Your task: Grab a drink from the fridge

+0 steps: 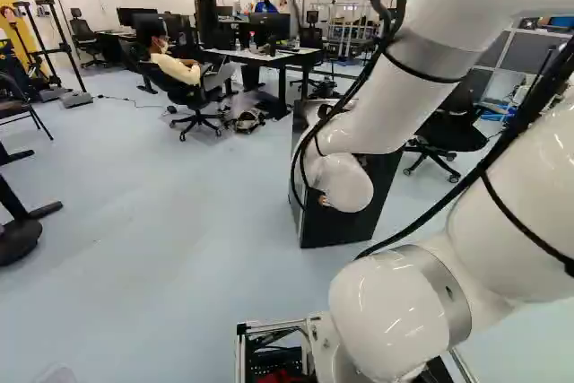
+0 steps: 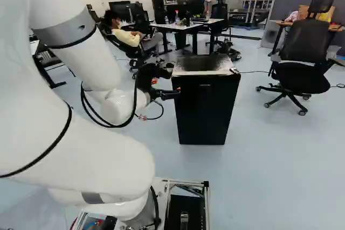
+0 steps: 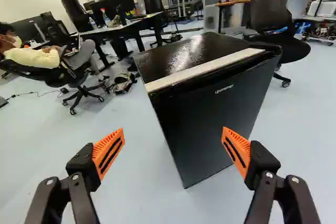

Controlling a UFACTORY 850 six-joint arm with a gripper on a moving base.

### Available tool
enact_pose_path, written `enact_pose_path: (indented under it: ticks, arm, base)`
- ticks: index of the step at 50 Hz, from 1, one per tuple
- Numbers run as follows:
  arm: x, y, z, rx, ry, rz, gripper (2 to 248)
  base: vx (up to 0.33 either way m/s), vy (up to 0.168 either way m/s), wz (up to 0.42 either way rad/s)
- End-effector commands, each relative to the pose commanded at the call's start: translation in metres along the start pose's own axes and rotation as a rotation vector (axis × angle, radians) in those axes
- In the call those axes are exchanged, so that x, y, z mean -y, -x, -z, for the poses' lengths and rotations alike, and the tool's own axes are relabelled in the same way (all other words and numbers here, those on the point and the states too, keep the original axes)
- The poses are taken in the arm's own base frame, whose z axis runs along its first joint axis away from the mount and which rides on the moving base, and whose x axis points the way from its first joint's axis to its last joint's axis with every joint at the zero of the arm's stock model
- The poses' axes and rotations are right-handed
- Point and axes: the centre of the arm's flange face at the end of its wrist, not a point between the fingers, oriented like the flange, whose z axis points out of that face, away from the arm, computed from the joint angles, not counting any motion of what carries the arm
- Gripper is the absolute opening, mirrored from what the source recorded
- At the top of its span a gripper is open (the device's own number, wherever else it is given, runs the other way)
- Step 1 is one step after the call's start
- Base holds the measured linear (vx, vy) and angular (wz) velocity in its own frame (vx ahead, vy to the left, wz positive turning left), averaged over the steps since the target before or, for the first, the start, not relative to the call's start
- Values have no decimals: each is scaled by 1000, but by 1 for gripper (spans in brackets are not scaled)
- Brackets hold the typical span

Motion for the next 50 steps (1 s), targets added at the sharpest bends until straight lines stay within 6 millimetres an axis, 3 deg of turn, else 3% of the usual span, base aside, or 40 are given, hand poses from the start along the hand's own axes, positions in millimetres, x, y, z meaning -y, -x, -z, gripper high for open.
enact_pose_path:
  ticks: [50]
  arm:
    - [50, 29, -49, -78, 181, -15, 247]
  base:
    - [0, 0, 0]
